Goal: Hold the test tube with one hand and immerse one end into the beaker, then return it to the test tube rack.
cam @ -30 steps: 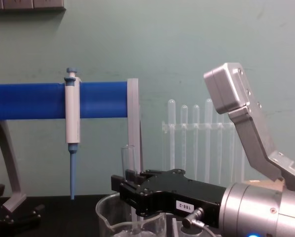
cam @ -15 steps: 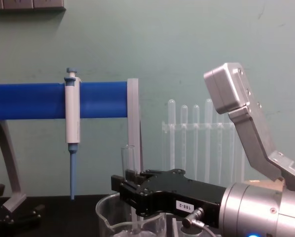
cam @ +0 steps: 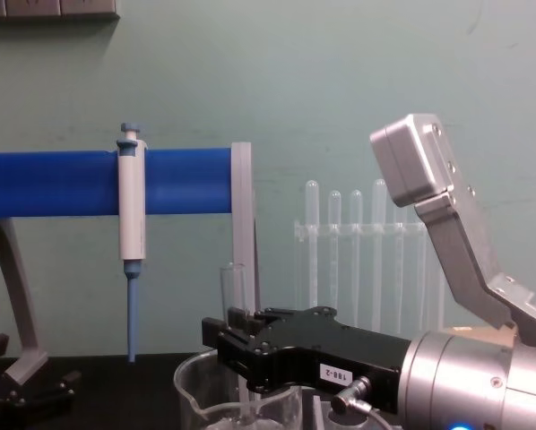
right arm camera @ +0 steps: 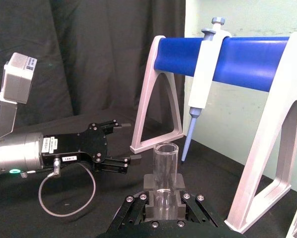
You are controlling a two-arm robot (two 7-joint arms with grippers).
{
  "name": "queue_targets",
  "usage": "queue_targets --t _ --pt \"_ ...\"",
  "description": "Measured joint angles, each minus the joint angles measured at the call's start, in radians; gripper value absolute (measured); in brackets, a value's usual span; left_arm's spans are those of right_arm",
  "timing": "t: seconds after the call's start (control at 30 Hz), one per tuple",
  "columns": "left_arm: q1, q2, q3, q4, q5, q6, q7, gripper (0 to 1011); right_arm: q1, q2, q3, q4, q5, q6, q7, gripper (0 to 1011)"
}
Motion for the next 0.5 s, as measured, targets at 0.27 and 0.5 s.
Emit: queue_targets --t 0.27,0.5 --pt "0.000 0.000 0.000 0.000 0.000 0.000 0.000 1000 0.000 0.000 0.000 0.000 0.000 0.000 0.000 226" --pt "0.000 0.000 0.000 0.000 0.000 0.000 0.000 1000 0.000 0.000 0.000 0.000 0.000 0.000 0.000 225"
